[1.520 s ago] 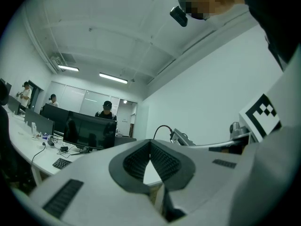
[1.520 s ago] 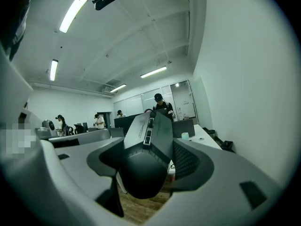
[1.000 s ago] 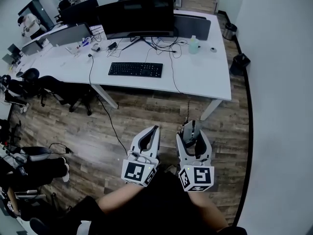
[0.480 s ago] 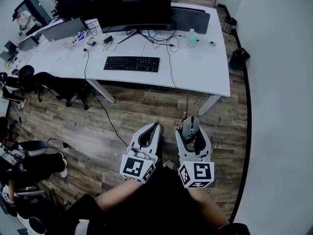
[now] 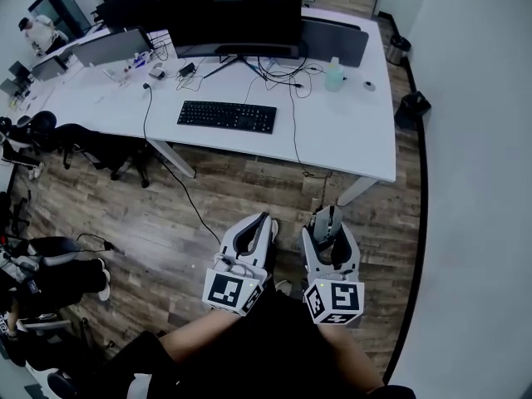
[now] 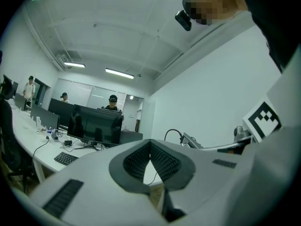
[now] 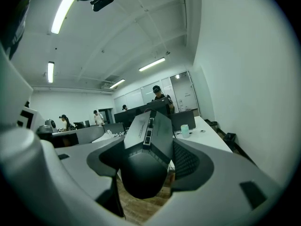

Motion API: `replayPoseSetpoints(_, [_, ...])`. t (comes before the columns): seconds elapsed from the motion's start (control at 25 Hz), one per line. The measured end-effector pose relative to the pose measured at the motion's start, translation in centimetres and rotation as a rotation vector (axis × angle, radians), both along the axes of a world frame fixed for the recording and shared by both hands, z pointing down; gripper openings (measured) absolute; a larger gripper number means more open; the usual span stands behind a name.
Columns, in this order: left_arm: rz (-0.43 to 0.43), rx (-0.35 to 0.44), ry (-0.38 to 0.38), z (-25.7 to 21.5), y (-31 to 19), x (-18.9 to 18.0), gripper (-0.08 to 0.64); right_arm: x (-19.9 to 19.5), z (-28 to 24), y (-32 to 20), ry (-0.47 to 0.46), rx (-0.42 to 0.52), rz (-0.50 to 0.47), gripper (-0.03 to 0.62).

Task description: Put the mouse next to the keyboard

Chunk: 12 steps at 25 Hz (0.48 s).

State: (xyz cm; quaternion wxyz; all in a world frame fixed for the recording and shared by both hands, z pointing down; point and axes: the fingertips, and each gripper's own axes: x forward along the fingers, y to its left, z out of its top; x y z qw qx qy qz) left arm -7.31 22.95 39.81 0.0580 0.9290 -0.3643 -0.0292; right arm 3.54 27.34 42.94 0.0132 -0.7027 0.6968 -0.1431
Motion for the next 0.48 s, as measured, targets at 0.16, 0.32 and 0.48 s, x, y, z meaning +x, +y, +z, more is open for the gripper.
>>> replayPoseSetpoints(0.16, [0.011, -0.005, 0.004, 0.0, -2.9, 0.7, 0.003, 0.5, 0.2, -2.6, 0.004, -0.013, -0.003, 0.316])
replayPoseSetpoints(0.32, [0.007, -0.005, 0.013, 0.3, -6.3, 1.3, 0.003, 1.0, 0.7, -5.4, -0.001, -0.022, 0.001, 0.316])
replayPoseSetpoints(0.48, [0.007, -0.024, 0.017, 1.2, -10.4, 2.1, 0.003, 1.9, 1.2, -9.1, 0.002, -0.044, 0.007, 0.316])
